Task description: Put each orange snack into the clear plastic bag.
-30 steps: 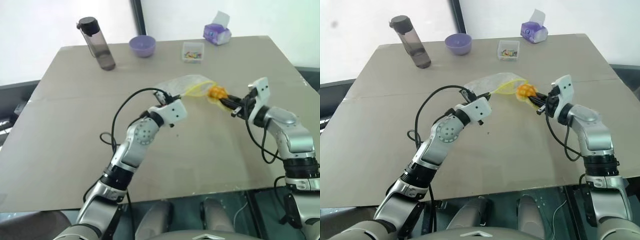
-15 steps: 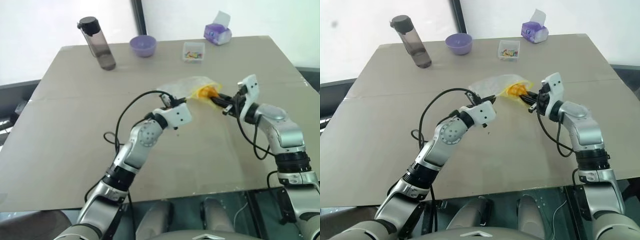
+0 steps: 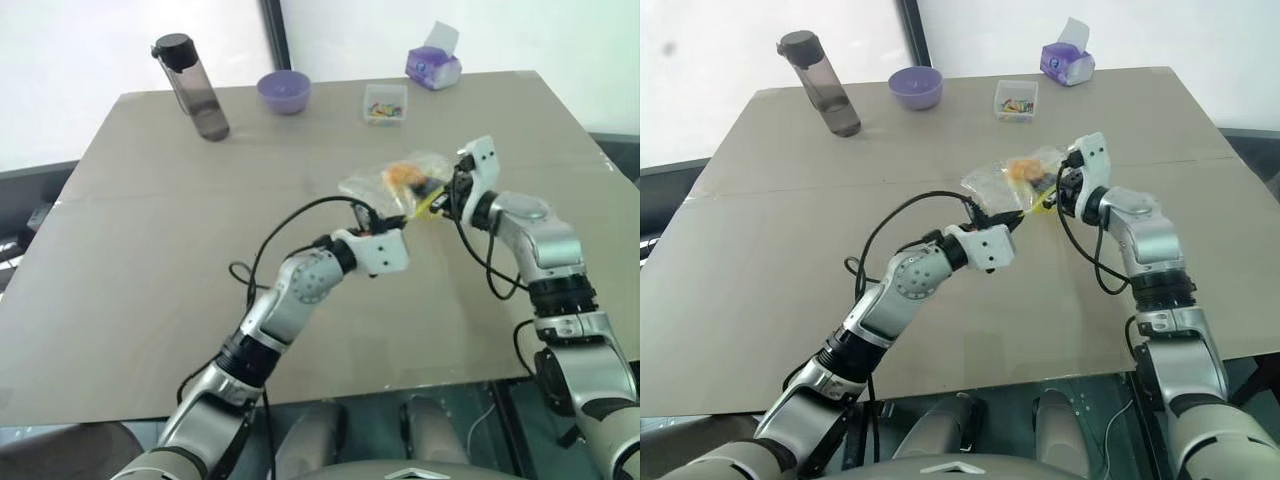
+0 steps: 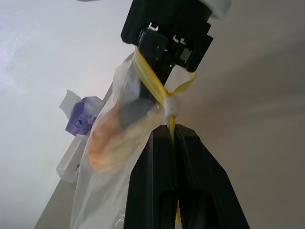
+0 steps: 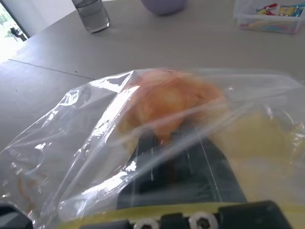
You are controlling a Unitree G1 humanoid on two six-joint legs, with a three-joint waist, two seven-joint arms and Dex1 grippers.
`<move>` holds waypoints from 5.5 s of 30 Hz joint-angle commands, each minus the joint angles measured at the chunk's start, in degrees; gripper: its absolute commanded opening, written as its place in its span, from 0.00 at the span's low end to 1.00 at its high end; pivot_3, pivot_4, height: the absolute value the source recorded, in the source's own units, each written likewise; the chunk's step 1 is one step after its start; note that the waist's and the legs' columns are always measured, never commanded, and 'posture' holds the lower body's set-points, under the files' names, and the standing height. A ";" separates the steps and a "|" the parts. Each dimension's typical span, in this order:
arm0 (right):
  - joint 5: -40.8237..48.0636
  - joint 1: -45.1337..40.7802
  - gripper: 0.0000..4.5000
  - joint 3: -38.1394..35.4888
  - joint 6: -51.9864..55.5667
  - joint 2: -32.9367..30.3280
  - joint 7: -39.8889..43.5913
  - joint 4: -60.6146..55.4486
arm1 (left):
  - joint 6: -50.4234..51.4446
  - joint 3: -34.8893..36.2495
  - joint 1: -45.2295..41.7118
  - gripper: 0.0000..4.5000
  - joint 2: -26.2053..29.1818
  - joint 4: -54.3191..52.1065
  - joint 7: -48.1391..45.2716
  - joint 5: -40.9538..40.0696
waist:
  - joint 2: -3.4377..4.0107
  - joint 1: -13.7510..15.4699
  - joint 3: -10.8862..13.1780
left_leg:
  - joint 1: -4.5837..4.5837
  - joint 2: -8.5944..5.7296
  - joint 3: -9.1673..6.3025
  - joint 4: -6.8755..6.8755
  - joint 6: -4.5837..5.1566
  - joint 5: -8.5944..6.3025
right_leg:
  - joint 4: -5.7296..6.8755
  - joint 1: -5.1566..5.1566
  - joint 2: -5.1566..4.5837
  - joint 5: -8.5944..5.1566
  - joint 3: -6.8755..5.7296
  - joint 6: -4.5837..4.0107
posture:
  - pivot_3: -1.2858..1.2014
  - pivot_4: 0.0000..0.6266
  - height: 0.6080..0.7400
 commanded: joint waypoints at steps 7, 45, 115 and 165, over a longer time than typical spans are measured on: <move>-1.19 0.73 0.68 -0.17 -0.84 -3.17 1.22 -3.93 | 3.61 4.04 -0.90 0.00 -3.06 -0.65 3.12 -2.39 | 0.00 -0.06 0.00 | 0.00 0.00 0.00 0.00 0.00 0.00 | 0.00 0.00 0.00 0.00 0.00 0.00 | 0.52 0.24 1.00; -19.53 -1.88 0.49 7.13 -38.82 -18.33 10.22 13.34 | 7.68 6.73 -0.95 0.00 -3.70 -1.15 3.70 -6.90 | -0.02 1.42 0.01 | -0.02 -0.02 0.03 0.00 0.00 0.00 | -0.05 0.01 -0.01 0.00 -0.02 0.00 | 0.52 0.24 1.00; -20.40 -9.63 0.01 11.45 -37.10 -15.11 18.75 -11.35 | 4.01 7.88 -12.00 0.00 7.06 -5.34 -5.89 -5.43 | -0.01 1.21 0.07 | -0.15 -0.04 -0.16 0.04 -0.01 0.00 | -0.07 -0.05 -0.03 0.00 -0.20 0.00 | 0.52 0.24 1.00; -23.35 -8.20 0.05 9.25 -38.16 -21.00 18.08 -6.13 | 3.50 9.11 -9.24 0.00 8.59 -6.32 -5.19 -5.11 | -0.01 1.25 0.07 | -0.14 -0.04 -0.16 0.04 -0.01 0.01 | -0.07 -0.05 -0.03 0.00 -0.19 0.00 | 0.52 0.24 1.00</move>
